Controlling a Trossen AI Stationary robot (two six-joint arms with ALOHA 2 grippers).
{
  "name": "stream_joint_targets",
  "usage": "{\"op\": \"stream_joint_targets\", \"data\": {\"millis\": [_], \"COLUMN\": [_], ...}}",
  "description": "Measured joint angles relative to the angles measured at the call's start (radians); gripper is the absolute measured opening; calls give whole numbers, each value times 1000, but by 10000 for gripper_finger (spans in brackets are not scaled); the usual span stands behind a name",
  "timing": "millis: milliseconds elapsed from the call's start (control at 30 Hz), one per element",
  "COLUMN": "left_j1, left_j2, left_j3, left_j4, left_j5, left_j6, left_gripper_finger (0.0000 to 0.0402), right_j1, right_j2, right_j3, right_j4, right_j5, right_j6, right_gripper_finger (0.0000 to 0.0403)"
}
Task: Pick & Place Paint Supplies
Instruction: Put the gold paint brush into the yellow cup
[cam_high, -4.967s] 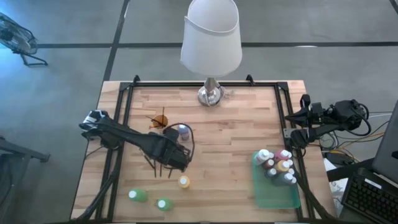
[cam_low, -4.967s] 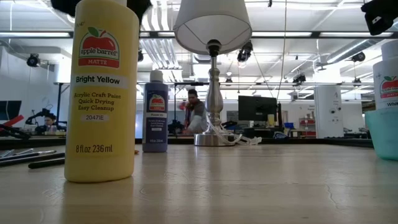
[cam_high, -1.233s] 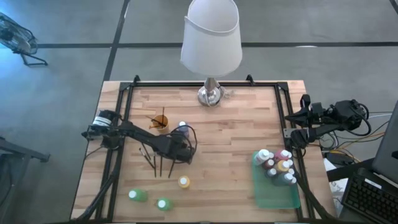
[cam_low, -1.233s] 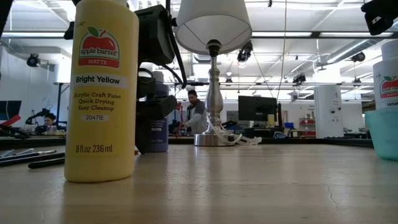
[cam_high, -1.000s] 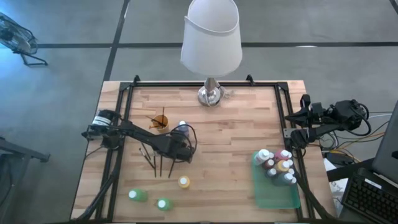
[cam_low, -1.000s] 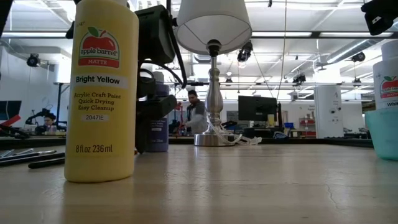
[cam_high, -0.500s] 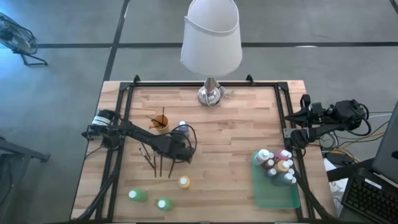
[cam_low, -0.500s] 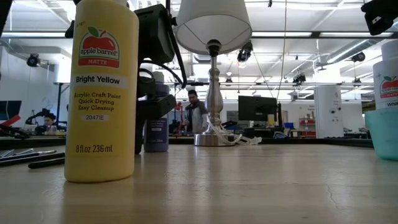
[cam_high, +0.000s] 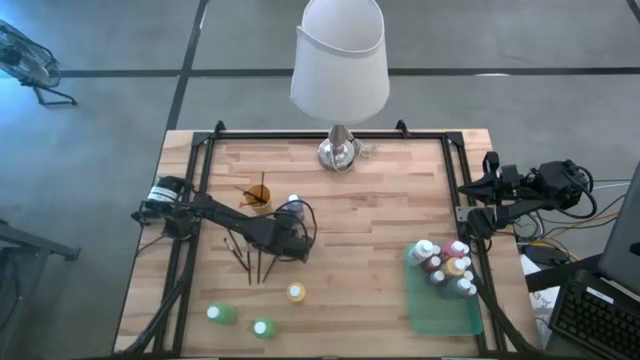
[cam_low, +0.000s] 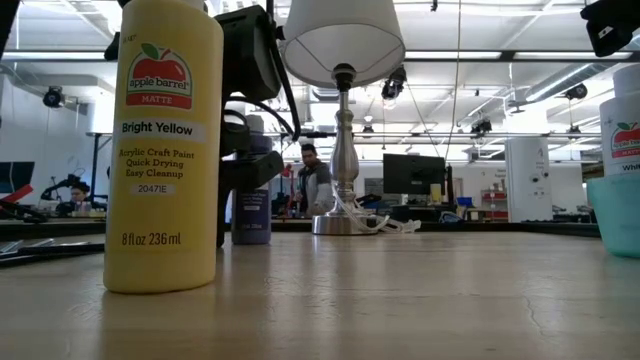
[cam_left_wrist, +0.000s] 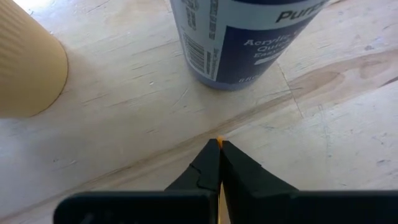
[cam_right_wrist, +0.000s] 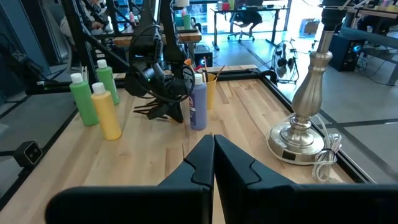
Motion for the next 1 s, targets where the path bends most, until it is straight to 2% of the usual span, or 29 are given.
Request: {"op": "stream_joint_targets", "data": {"millis": [200,367,600,833,1000], "left_j1": [2,-2,0,-16,-64], "left_j2": [2,4,-8,-153,-285], "left_j3": [35,102,195,215,195], "left_j4": [-18,-29,-32,-24,-5], "left_j5": [14,64,51,-159,-413], "left_j6": [44,123,253,356,420], "left_gripper_finger": [5,4,4,3,3], "right_j1": [0,0,0,0,0], "right_j2": [0,0,0,0,0], "right_j3": [0,0,0,0,0], "right_j4": [0,0,0,0,0], "right_j5": [0,0,0,0,0], "right_j6": [0,0,0,1,1], "right_gripper_finger": [8,8,8,8,8]}}
